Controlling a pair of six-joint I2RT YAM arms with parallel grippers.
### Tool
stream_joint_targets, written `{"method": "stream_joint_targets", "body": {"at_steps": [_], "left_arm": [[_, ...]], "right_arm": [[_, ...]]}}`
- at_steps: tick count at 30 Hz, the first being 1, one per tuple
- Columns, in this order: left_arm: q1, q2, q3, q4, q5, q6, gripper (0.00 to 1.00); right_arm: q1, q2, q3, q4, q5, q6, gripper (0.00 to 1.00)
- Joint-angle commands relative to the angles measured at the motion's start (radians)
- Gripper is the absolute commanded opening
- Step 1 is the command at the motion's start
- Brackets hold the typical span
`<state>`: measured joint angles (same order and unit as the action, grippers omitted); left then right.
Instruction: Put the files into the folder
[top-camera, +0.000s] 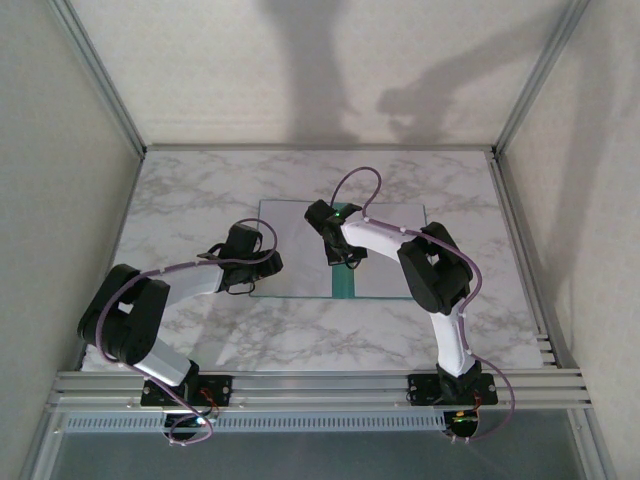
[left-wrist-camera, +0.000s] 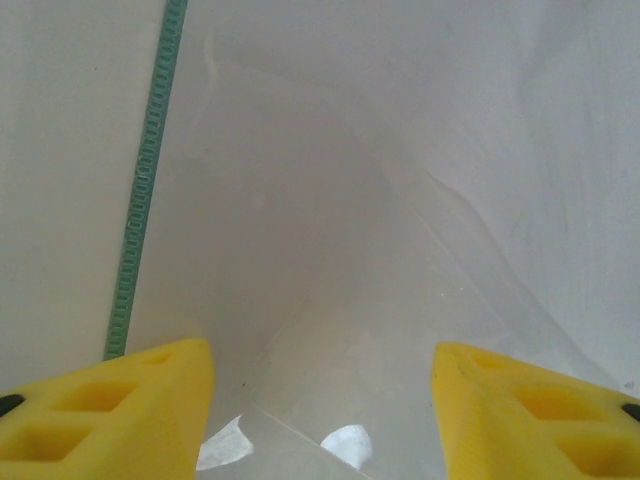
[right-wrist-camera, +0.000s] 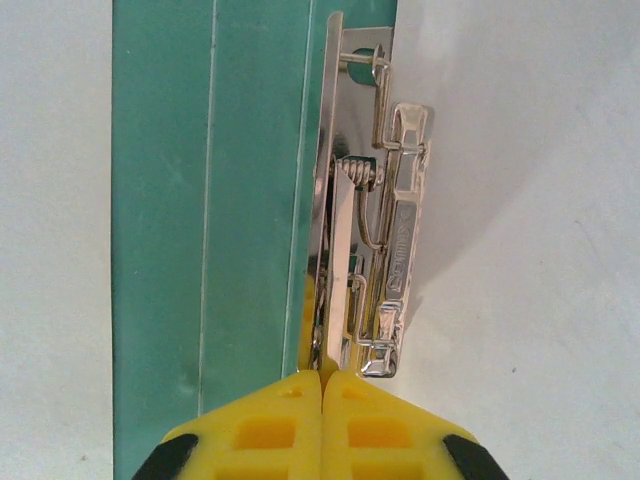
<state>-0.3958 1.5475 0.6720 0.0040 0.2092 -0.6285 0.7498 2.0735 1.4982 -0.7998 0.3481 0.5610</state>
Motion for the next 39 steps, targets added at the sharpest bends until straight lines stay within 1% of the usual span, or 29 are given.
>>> {"method": "stream_joint_targets", "body": {"at_steps": [1,14,18,24,39], "left_arm": [[0.009,0.020,-0.015,-0.017,-0.001,0.004,0.59],[0.011,0.024,-0.017,-0.014,0.003,0.006,0.57],[0.011,0.022,-0.018,-0.013,0.004,0.005,0.56],[0.012,0.024,-0.019,-0.012,0.002,0.005,0.56],[0.014,0.037,-0.011,-0.016,0.004,0.009,0.55]], "right_arm": [[-0.011,0.035,-0.058,-0.076,0.005,-0.012,0.00],[-0.011,0.054,-0.097,-0.057,0.036,-0.016,0.00],[-0.010,0.032,-0.103,-0.041,0.028,-0.031,0.00],[-0.010,0.006,-0.066,-0.047,-0.001,-0.042,0.00],[-0.010,-0.009,-0.036,-0.084,0.023,-0.073,0.00]]}}
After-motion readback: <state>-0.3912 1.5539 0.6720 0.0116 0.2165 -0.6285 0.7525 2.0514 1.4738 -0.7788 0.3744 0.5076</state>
